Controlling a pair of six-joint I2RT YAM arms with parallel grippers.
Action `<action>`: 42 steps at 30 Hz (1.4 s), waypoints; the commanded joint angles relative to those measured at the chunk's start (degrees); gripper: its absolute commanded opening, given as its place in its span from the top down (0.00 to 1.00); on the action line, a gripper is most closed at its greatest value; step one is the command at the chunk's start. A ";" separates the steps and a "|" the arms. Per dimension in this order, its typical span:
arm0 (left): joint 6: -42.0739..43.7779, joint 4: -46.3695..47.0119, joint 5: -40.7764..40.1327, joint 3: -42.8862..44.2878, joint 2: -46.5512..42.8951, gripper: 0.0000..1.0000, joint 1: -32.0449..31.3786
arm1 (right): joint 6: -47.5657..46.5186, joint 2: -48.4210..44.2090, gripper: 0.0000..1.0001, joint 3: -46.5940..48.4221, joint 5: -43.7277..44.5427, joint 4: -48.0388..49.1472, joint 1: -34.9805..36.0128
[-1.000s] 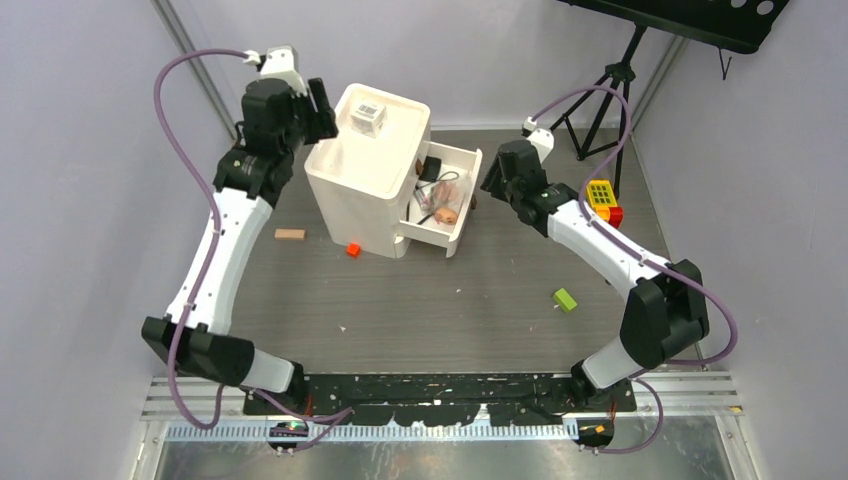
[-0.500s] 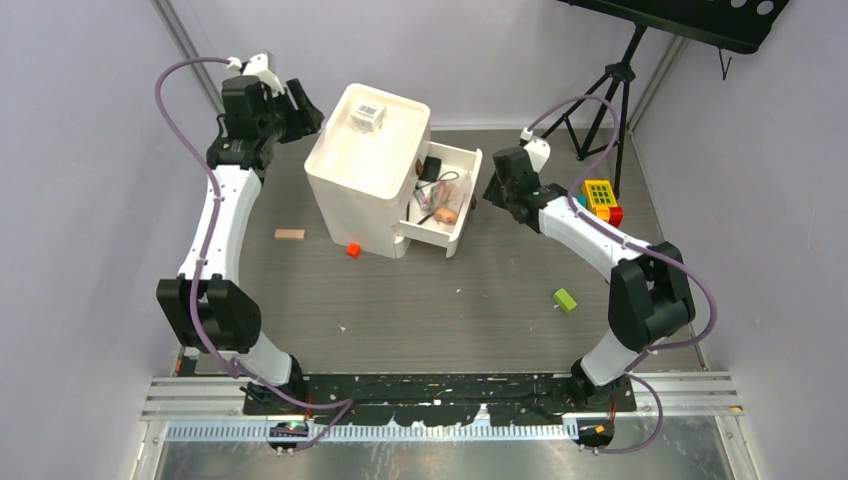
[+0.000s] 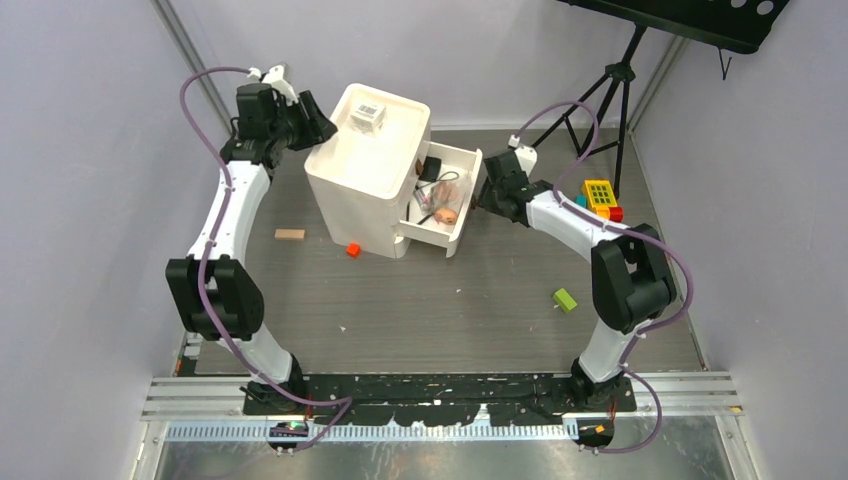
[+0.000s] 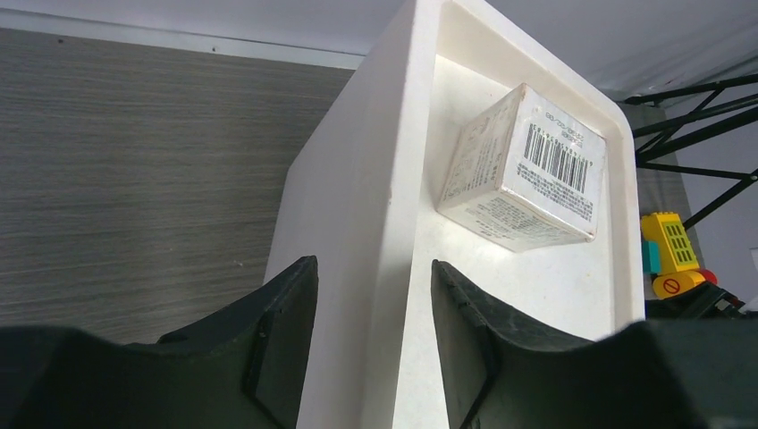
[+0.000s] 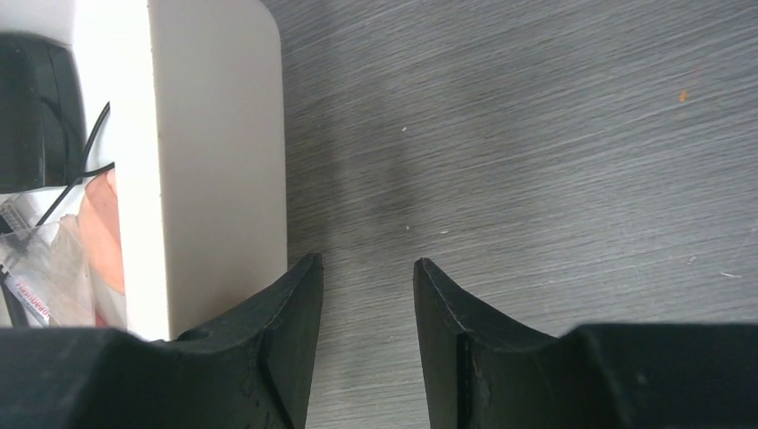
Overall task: Organize the makeup
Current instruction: Close the drawer in the storage box.
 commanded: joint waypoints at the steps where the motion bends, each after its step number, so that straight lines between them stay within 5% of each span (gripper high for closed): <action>1: -1.11 4.28 4.03 -0.31 0.70 0.49 0.05 | 1.35 0.74 0.53 2.87 -2.88 2.56 -0.14; 42: -1.71 6.39 10.30 -0.48 3.27 0.55 -0.96 | -0.19 9.29 0.56 17.40 -8.64 11.60 7.27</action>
